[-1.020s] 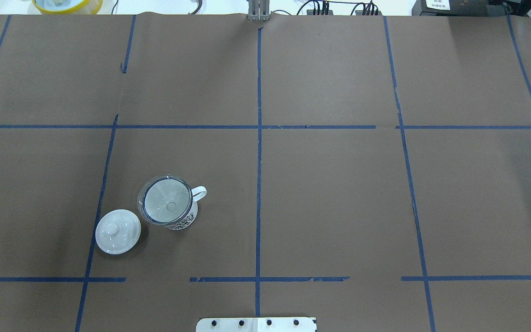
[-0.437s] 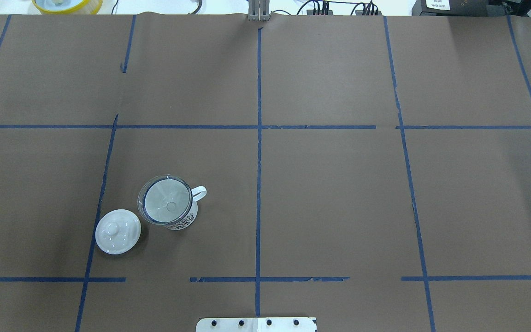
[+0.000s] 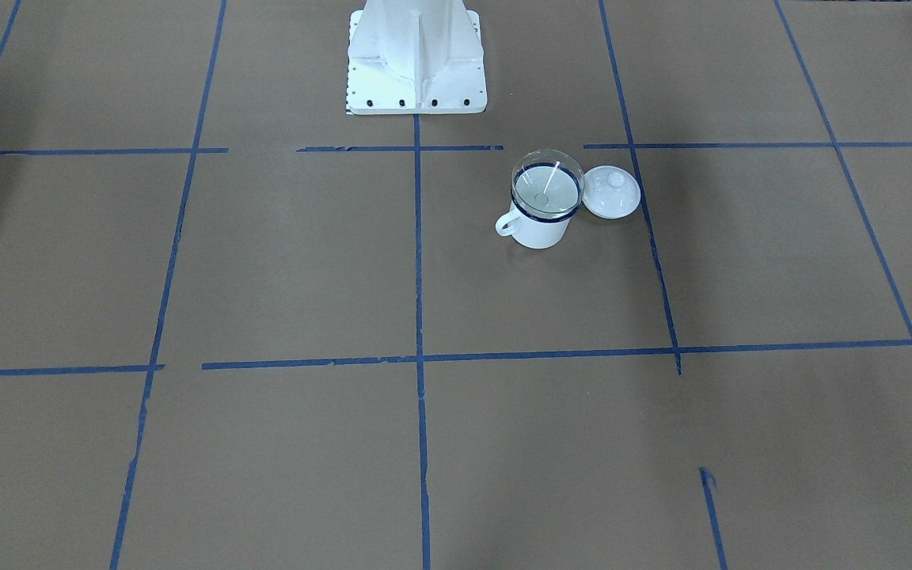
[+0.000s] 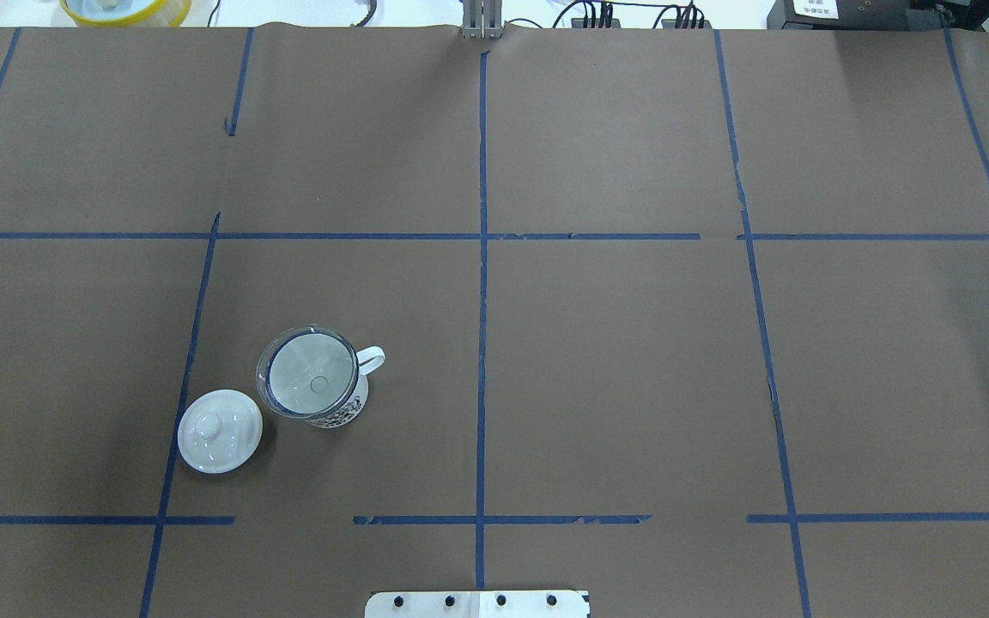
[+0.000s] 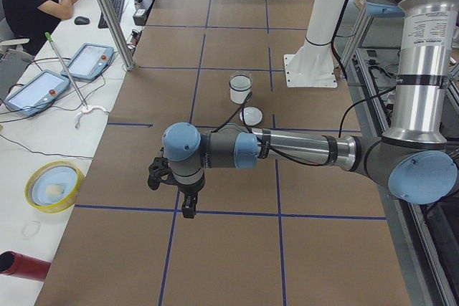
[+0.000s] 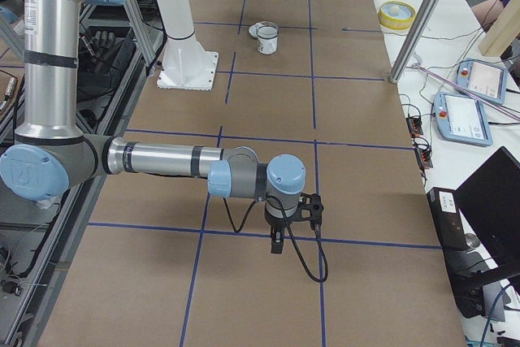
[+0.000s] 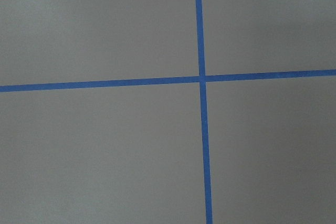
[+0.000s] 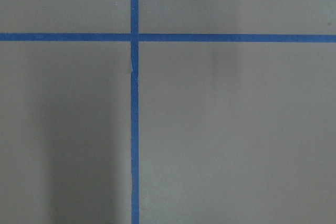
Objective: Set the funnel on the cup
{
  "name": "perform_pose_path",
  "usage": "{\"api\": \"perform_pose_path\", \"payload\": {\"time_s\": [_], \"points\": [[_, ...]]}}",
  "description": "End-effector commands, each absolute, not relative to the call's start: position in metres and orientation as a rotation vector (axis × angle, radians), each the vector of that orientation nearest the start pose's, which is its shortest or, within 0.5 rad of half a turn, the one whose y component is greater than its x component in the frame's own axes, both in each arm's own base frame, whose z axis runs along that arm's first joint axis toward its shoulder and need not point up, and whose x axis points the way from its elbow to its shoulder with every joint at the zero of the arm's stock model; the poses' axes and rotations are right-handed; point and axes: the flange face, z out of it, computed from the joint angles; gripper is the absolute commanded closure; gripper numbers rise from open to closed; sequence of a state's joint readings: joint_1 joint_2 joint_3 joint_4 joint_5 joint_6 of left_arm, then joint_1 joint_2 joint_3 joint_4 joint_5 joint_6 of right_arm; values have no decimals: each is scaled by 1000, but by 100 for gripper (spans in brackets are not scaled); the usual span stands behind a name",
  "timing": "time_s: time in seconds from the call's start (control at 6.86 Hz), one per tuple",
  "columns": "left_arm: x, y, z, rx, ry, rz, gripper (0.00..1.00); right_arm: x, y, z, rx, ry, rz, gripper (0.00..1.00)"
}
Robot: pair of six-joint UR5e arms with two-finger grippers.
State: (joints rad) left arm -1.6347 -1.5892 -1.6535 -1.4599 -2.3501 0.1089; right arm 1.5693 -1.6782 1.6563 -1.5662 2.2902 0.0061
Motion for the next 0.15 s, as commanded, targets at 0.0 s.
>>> {"api": "perform_pose_path", "payload": {"time_s": [0.0], "points": [[-104, -498, 611, 81, 775, 29, 0, 67, -445, 670, -19, -719, 10, 0]]}}
